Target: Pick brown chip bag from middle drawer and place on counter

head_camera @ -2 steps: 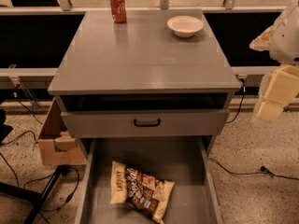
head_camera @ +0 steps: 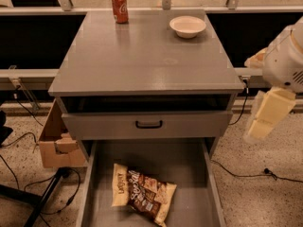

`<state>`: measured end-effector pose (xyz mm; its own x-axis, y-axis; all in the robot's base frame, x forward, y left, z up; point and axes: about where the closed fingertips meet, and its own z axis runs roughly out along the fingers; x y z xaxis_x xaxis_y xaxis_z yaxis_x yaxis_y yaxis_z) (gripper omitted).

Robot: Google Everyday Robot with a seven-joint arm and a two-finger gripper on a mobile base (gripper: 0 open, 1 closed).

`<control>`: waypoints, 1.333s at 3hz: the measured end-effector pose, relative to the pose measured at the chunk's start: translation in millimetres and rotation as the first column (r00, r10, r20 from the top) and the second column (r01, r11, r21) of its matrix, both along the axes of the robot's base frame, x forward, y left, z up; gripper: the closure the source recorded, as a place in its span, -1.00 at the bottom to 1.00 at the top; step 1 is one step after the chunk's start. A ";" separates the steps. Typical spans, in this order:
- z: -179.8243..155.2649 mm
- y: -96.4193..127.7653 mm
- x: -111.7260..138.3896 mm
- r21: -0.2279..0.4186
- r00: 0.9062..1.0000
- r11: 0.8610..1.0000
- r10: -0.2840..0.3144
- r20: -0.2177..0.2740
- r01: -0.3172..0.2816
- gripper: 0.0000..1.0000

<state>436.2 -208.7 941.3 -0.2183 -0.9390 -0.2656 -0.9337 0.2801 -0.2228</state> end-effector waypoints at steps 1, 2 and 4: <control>-43.1 12.7 -15.7 0.070 1.000 0.998 -0.008 0.012 0.007 -1.00; -108.4 27.7 -33.0 0.142 1.000 0.990 -0.023 -0.001 0.023 -1.00; -299.9 110.6 -38.7 0.355 0.991 0.934 -0.003 -0.131 0.049 -1.00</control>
Offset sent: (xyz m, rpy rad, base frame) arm -0.0247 0.0461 -0.2414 0.2579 -0.0863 -0.1032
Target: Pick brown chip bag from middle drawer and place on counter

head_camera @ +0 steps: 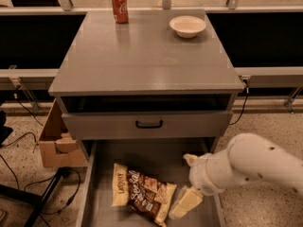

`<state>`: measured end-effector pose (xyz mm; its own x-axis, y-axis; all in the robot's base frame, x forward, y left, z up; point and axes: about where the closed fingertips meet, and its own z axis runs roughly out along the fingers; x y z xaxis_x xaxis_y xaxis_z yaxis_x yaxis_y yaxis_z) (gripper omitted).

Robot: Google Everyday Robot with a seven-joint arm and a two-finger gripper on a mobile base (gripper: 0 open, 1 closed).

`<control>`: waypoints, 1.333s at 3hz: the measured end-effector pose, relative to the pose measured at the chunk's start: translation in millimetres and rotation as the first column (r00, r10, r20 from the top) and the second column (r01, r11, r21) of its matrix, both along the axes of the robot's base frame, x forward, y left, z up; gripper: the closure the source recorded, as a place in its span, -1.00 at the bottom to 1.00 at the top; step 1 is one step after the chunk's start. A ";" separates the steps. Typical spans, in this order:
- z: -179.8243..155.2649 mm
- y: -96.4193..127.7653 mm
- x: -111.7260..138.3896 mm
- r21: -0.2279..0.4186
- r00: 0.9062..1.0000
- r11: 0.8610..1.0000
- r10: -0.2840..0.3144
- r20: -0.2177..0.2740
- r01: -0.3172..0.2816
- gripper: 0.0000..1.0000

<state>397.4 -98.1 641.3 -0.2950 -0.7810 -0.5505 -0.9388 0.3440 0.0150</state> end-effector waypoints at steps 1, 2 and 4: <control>-60.0 36.4 22.4 0.100 1.000 0.995 -0.029 0.007 0.028 -1.00; -88.5 51.7 49.2 0.172 0.994 0.981 -0.102 0.048 0.092 -1.00; -132.0 71.4 88.1 0.244 0.973 0.953 -0.210 0.097 0.181 -1.00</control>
Offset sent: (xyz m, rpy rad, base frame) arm 0.0919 0.0661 -0.1237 0.2661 -0.1433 -0.2109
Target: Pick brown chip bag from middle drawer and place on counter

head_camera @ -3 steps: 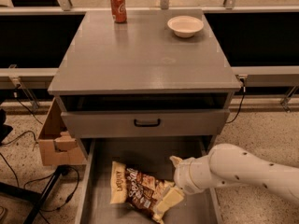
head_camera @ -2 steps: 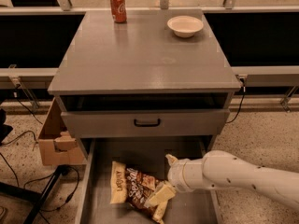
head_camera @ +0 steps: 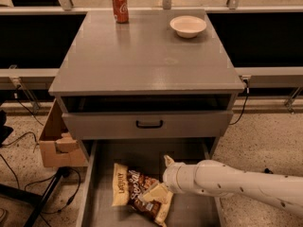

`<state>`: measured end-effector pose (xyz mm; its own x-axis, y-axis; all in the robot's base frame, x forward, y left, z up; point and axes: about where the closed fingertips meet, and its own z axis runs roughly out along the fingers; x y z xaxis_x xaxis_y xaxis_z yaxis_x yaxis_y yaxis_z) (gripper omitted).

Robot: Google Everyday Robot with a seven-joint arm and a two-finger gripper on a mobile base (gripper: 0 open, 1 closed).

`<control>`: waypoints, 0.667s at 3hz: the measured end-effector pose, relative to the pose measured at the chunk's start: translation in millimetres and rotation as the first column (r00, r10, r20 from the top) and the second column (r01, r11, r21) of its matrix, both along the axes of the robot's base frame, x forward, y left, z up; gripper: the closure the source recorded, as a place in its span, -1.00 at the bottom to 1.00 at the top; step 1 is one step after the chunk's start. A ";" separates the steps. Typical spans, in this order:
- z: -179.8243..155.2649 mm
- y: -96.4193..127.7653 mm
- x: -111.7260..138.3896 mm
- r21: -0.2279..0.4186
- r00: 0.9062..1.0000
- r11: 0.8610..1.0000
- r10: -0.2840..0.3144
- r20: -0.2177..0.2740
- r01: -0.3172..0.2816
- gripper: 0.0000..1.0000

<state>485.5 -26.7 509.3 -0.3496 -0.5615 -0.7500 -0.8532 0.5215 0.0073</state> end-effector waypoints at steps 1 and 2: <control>-16.3 3.0 6.9 -0.004 0.999 1.000 -0.002 -0.041 0.002 -1.00; -18.7 3.5 6.7 -0.007 0.999 1.000 0.002 -0.048 -0.002 -1.00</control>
Offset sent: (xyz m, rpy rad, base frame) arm 0.0069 0.0028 -0.0153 -0.0041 0.0380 -0.0028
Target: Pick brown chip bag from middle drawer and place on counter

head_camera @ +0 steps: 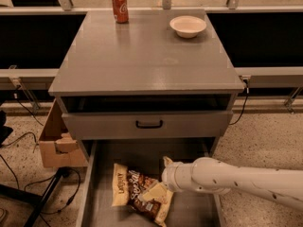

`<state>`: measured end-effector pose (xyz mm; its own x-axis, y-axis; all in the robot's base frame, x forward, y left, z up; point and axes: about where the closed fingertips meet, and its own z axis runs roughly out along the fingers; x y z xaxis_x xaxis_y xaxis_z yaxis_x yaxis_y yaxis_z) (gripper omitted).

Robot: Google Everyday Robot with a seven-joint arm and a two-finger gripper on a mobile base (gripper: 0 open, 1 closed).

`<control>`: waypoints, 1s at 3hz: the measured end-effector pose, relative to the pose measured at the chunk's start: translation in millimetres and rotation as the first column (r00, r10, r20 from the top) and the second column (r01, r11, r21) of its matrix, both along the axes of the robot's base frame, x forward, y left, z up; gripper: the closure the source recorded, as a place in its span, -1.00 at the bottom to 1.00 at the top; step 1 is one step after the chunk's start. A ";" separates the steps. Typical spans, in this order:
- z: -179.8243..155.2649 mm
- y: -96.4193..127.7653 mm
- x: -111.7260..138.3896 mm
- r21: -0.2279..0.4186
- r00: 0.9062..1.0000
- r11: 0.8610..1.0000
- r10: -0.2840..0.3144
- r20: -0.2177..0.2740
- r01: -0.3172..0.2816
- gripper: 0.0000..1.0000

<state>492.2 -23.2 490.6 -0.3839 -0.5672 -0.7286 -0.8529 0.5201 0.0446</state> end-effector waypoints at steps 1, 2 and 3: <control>-17.9 4.7 -2.4 0.026 1.000 1.000 -0.007 -0.010 0.008 -1.00; -58.9 12.9 -0.9 0.077 0.999 0.997 -0.024 -0.033 0.027 -1.00; -97.4 20.8 -2.5 0.101 0.997 0.994 -0.032 -0.077 0.040 -0.64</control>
Offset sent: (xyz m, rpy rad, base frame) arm 0.0015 0.0209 -0.1129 0.1450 0.0650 -0.0542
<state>489.7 -2.4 393.2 -0.4585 -0.4761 -0.7504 -0.8261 0.5396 0.1624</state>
